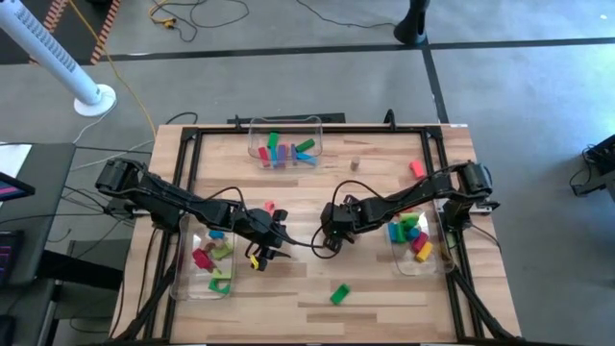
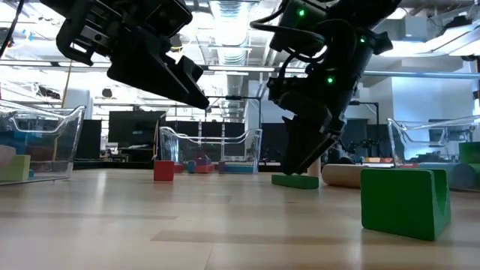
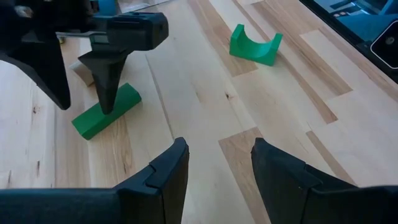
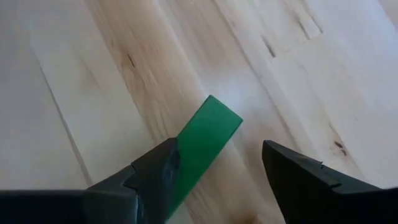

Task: Sort blocks by size
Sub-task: Put the green rectangular block into the top transparent bin

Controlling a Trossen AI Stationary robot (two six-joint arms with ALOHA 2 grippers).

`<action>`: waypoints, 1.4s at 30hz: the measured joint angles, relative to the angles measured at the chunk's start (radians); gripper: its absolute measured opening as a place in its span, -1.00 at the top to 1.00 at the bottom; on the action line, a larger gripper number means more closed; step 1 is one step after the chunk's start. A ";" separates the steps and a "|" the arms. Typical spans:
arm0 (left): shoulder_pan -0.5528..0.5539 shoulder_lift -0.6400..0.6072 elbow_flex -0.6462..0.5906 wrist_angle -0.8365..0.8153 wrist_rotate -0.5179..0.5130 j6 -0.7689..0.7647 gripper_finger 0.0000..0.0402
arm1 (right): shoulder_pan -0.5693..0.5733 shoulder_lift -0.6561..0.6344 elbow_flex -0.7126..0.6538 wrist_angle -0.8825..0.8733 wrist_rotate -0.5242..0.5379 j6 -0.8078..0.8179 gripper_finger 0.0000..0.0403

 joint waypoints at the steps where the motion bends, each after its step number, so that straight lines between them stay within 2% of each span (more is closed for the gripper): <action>1: 0.000 0.000 0.000 0.000 0.000 0.000 0.17 | 0.000 0.000 -0.005 0.014 0.001 0.003 -0.32; 17: 0.000 0.000 0.000 0.015 0.000 0.003 0.17 | 0.035 0.000 -0.026 0.058 0.032 -0.029 -0.31; 33: 0.000 0.000 0.000 0.014 0.000 0.004 0.17 | 0.036 -0.004 -0.021 0.035 0.053 -0.408 -0.31; 36: 0.000 0.000 0.000 0.014 0.000 0.004 0.17 | 0.029 -0.004 -0.012 0.018 0.056 -0.398 -0.31; 42: 0.000 0.000 0.000 0.014 0.000 0.004 0.17 | 0.029 -0.002 0.093 -0.142 0.055 -0.315 -0.31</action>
